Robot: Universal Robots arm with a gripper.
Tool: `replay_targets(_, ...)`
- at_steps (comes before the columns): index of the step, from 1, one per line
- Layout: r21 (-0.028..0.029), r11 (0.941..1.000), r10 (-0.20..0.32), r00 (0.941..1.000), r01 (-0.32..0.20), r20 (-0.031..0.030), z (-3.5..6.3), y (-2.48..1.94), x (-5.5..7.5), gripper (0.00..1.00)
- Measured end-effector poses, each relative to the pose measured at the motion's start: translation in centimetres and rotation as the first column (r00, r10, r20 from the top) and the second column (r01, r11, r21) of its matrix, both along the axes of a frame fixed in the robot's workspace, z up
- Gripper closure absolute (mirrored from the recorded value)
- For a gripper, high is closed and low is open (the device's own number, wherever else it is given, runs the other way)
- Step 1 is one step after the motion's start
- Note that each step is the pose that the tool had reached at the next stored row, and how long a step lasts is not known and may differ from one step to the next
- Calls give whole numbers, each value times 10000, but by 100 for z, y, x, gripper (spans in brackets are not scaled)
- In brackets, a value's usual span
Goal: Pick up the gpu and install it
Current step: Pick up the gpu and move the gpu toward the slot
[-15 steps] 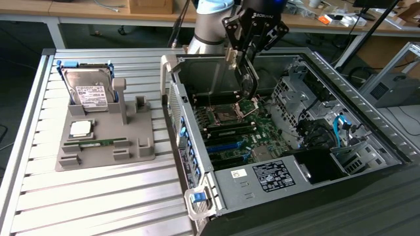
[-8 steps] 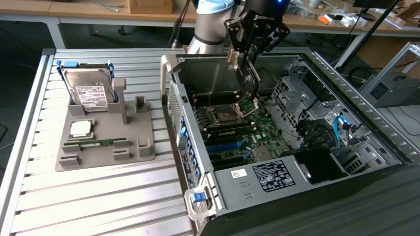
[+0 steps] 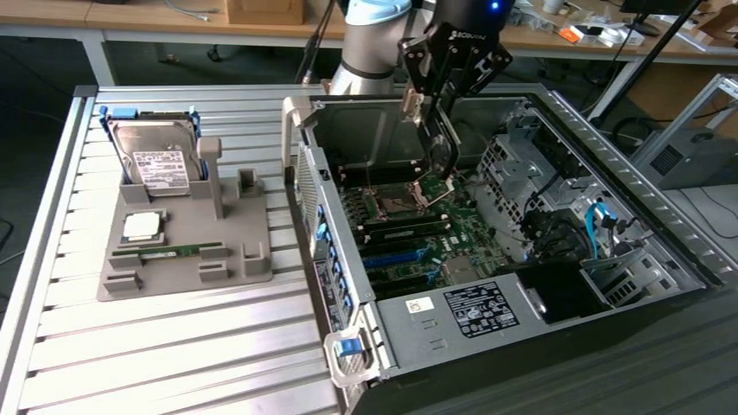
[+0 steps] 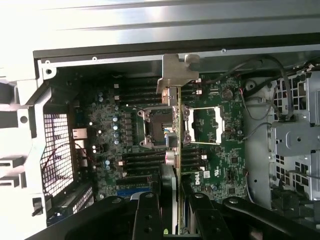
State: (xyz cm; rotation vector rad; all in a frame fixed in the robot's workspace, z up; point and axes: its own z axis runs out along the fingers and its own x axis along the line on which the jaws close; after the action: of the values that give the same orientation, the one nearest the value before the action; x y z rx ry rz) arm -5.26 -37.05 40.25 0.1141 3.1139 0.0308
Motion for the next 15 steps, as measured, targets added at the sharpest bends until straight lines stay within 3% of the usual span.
replay_targets(15,1,10000,0,10000,0,0,-74,-3,102,73)
